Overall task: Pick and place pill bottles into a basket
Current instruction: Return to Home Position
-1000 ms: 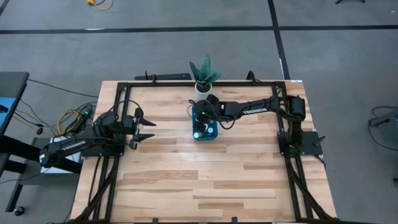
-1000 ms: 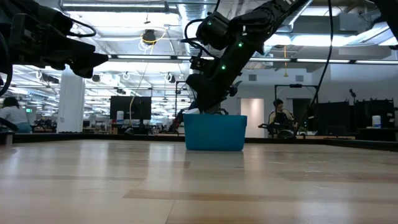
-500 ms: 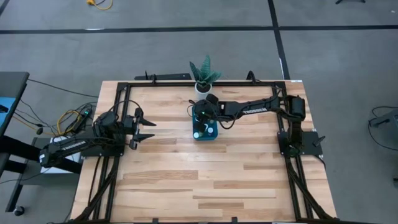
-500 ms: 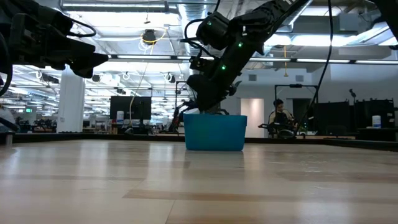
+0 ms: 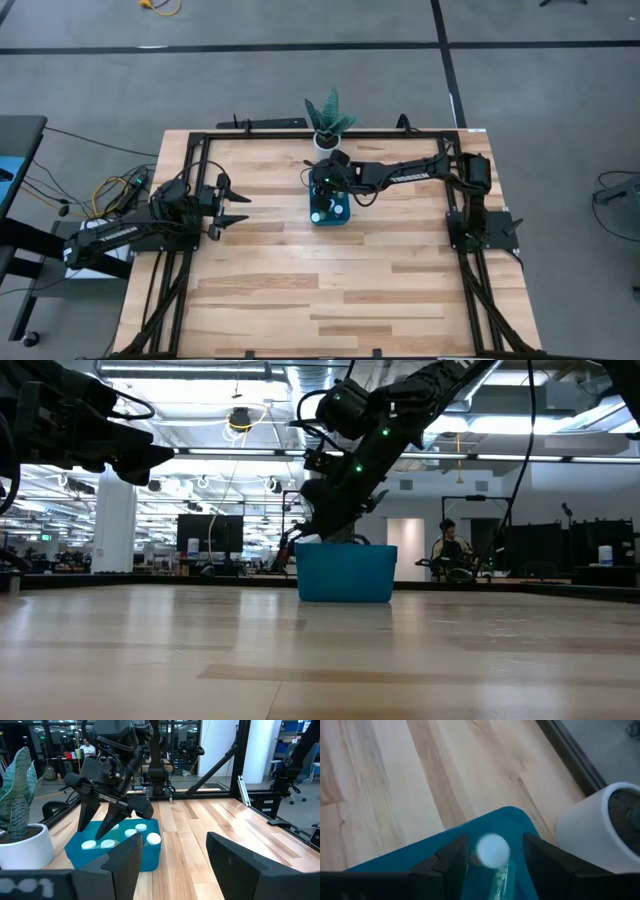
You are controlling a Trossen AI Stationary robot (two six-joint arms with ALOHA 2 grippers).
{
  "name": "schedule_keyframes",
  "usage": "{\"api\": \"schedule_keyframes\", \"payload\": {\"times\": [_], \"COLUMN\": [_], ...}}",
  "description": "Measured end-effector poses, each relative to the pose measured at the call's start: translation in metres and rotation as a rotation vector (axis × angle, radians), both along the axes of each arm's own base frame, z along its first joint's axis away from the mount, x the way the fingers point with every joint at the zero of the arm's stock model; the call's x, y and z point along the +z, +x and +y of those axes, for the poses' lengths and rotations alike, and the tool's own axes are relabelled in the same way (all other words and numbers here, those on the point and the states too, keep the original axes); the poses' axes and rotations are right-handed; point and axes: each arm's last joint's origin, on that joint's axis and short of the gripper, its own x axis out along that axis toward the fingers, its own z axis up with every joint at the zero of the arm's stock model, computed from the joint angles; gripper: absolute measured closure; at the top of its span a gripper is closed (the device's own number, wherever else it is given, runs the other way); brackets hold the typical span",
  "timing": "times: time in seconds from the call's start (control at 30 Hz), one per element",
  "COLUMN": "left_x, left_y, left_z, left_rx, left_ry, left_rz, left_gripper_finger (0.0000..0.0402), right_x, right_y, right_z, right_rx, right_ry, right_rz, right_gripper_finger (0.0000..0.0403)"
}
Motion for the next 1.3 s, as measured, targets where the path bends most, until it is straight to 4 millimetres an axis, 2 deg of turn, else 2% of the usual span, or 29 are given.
{"api": "schedule_keyframes", "payload": {"times": [0.13, 0.27, 0.33, 0.43, 0.6, 0.73, 0.87, 0.97, 1.03, 1.17, 1.3], "left_x": [0.0, 0.0, 0.0, 0.0, 0.0, 0.0, 0.0, 0.0, 0.0, 0.0, 0.0], "left_y": [0.0, 0.0, 0.0, 0.0, 0.0, 0.0, 0.0, 0.0, 0.0, 0.0, 0.0], "left_z": [0.0, 0.0, 0.0, 0.0, 0.0, 0.0, 0.0, 0.0, 0.0, 0.0, 0.0], "left_rx": [0.0, 0.0, 0.0, 0.0, 0.0, 0.0, 0.0, 0.0, 0.0, 0.0, 0.0], "left_ry": [0.0, 0.0, 0.0, 0.0, 0.0, 0.0, 0.0, 0.0, 0.0, 0.0, 0.0], "left_rz": [0.0, 0.0, 0.0, 0.0, 0.001, 0.0, 0.0, 0.0, 0.0, 0.001, 0.0], "left_gripper_finger": [0.0189, 0.0189, 0.0189, 0.0189, 0.0189, 0.0189, 0.0189, 0.0189, 0.0189, 0.0189, 0.0189], "right_x": [0.005, 0.027, 0.046, 0.095, 0.175, 0.23, 0.262, 0.267, 0.262, 0.234, 0.199], "right_y": [-0.001, -0.006, -0.011, -0.026, -0.073, -0.129, -0.196, -0.239, -0.258, -0.285, -0.299], "right_z": [0.0, 0.003, 0.009, 0.026, 0.058, 0.088, 0.101, 0.105, 0.108, 0.11, 0.11], "right_rx": [0.012, 0.045, 0.052, 0.04, 0.055, 0.186, 0.258, 0.287, 0.309, 0.275, 0.191], "right_ry": [-0.047, -0.087, -0.11, -0.096, -0.023, -0.056, -0.005, 0.065, 0.103, 0.111, 0.051], "right_rz": [0.009, -0.03, -0.076, -0.254, -0.537, -0.704, -0.783, -0.82, -0.872, -0.934, -1.009], "right_gripper_finger": [0.0224, 0.023, 0.0233, 0.0237, 0.0239, 0.0235, 0.0232, 0.0232, 0.0233, 0.0234, 0.0232]}}
